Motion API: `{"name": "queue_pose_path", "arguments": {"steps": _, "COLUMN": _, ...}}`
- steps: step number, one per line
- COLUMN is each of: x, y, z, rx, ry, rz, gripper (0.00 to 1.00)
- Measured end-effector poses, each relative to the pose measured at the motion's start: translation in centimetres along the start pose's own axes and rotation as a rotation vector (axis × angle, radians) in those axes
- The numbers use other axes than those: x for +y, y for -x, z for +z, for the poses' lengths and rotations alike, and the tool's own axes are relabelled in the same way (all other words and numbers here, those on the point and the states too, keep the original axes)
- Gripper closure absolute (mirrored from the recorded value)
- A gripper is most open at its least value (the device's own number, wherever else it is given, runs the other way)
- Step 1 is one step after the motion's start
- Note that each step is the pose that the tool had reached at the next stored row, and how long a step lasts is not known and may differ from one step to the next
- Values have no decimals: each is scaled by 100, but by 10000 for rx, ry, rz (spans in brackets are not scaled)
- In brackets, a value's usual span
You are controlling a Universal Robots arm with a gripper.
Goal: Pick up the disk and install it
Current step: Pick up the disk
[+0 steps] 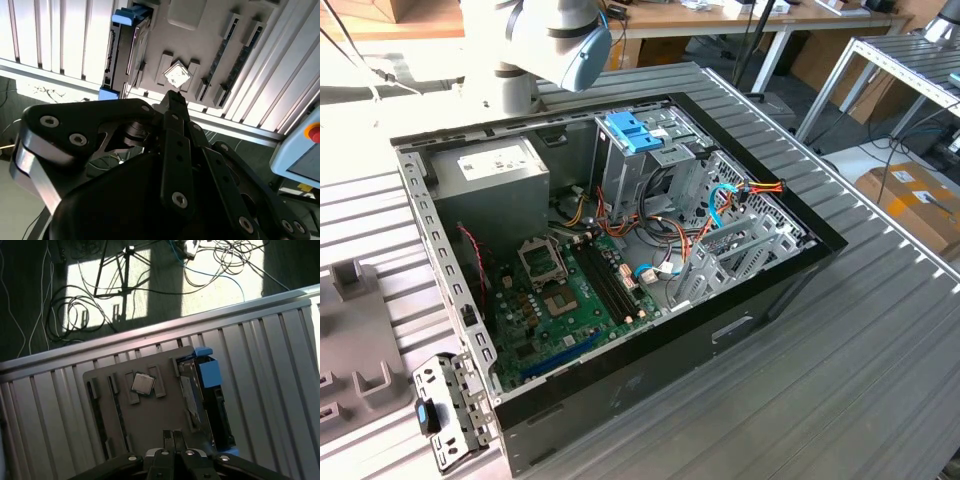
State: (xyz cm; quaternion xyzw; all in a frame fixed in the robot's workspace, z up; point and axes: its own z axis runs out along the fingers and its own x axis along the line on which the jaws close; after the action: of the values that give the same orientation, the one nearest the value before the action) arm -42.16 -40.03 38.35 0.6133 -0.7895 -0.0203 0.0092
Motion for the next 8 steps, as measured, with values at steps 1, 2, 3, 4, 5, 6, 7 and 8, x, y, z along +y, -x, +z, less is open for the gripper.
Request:
{"name": "queue_pose_path", "arguments": {"steps": 1, "x": 0, "y": 0, "z": 0, "rx": 2, "ry": 0, "rz": -46, "gripper": 89}}
{"name": "queue_pose_path", "arguments": {"steps": 2, "x": 0, "y": 0, "z": 0, "rx": 4, "ry": 1, "rz": -92, "gripper": 89}}
{"name": "queue_pose_path", "arguments": {"steps": 3, "x": 0, "y": 0, "z": 0, "rx": 6, "ry": 1, "rz": -137, "gripper": 89}}
{"name": "queue_pose_path", "arguments": {"steps": 4, "x": 0, "y": 0, "z": 0, "rx": 8, "ry": 2, "rz": -194, "gripper": 89}}
{"name": "queue_pose_path", "arguments": {"steps": 5, "x": 0, "y": 0, "z": 0, "rx": 10, "ry": 2, "rz": -235, "gripper": 89}}
{"name": "queue_pose_path", "arguments": {"steps": 6, "x": 0, "y": 0, "z": 0, "rx": 13, "ry": 3, "rz": -289, "gripper": 89}}
{"name": "queue_pose_path", "arguments": {"steps": 7, "x": 0, "y": 0, "z": 0, "rx": 15, "ry": 4, "rz": -332, "gripper": 89}}
{"name": "queue_pose_path", "arguments": {"steps": 8, "x": 0, "y": 0, "z": 0, "rx": 16, "ry": 4, "rz": -371, "gripper": 89}}
